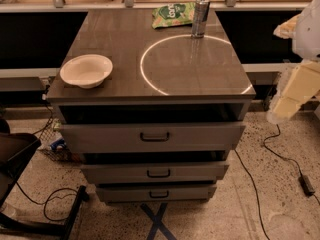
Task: Move redbull can near paper bowl
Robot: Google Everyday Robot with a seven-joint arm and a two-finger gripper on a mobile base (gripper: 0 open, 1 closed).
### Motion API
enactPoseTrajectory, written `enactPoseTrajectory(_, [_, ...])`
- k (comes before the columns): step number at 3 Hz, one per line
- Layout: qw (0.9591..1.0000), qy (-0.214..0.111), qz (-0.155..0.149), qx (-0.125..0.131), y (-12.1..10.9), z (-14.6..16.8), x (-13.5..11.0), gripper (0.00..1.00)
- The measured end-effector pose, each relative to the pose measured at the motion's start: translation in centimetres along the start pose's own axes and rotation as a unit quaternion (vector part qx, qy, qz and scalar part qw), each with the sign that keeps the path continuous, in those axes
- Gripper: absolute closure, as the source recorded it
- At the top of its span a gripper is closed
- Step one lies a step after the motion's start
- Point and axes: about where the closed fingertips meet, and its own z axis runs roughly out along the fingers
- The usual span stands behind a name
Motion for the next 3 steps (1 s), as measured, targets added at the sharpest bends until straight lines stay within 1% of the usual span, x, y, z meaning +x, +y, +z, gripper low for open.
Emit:
enactPoseTrajectory(1, [0.9948, -0.071, 0.059, 0.043, -3.0, 1.6, 2.1, 0.0])
enactPoseTrajectory(2, [0.9758, -0.168, 0.107, 0.089, -7.2, 2.5, 2.6, 0.0])
enactPoseTrajectory(3, [0.9435, -0.255, 0.165, 0.131, -12.0, 3.5, 1.3, 0.0])
